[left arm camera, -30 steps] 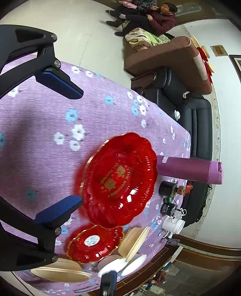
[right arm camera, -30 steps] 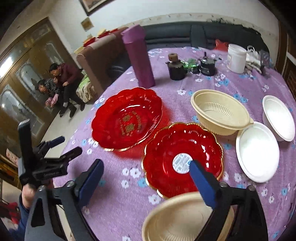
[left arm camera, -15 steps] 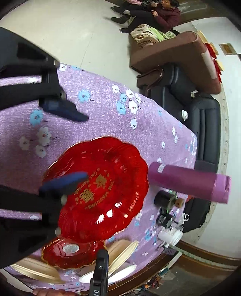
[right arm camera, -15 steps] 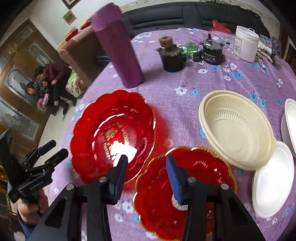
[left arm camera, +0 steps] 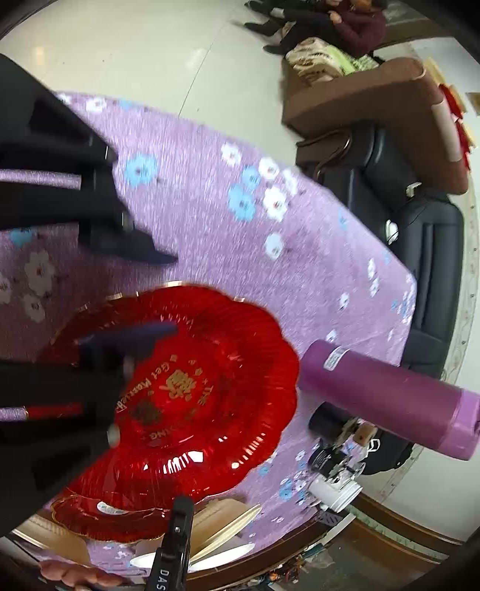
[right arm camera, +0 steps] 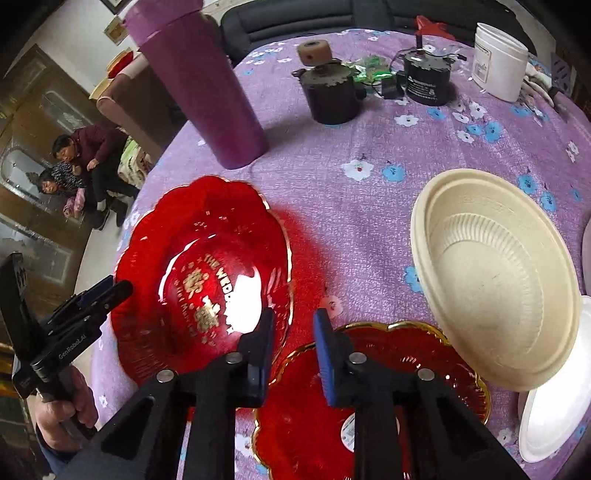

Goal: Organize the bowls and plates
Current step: 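Lift the large red plate with the left gripper and set it down nearby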

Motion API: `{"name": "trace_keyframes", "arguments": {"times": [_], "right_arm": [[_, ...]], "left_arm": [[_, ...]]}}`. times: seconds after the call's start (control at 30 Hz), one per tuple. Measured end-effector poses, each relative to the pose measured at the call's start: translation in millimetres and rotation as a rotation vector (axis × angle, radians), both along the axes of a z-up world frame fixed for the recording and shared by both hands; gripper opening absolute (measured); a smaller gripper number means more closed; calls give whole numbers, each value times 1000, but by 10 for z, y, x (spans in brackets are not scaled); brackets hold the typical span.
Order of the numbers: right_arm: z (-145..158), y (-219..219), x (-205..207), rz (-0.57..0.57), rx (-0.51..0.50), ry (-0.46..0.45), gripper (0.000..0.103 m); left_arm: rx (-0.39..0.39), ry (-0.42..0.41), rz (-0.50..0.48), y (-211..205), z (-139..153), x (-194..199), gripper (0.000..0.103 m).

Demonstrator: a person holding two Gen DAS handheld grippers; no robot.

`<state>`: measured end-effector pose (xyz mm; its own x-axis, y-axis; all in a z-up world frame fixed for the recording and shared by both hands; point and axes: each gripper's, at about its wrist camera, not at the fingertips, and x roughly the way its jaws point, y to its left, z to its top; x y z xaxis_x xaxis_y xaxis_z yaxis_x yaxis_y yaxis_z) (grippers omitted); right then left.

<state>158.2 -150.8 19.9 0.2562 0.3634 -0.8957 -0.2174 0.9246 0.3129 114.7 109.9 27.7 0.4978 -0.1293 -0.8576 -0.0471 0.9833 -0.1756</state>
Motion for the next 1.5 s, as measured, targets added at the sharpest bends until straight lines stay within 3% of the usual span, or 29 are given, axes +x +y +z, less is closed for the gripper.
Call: {"name": "trace_keyframes", "arguments": {"times": [0.13,0.43,0.8,0.97,1.37,1.5], "right_arm": [[-50,26,10,-1,14,7,11],[-46,48,-99,15,30,8,10],[21,148,-556,84,92,15,11],[26,204,-839,116,115,21,11],[-148,432,-1275,201,139,57,13],[-157,443,-1309,195,145,52,14]], "left_arm": [[17,-2,-14,-66,-22,-9,15],[25,-9,-9,-20,20,-174,15],[48,-41,9,113,199,-804,16],[54,-57,15,145,230,-1192,22],[26,-26,63,308,47,-1632,24],[8,-52,68,341,109,-1698,41]]}}
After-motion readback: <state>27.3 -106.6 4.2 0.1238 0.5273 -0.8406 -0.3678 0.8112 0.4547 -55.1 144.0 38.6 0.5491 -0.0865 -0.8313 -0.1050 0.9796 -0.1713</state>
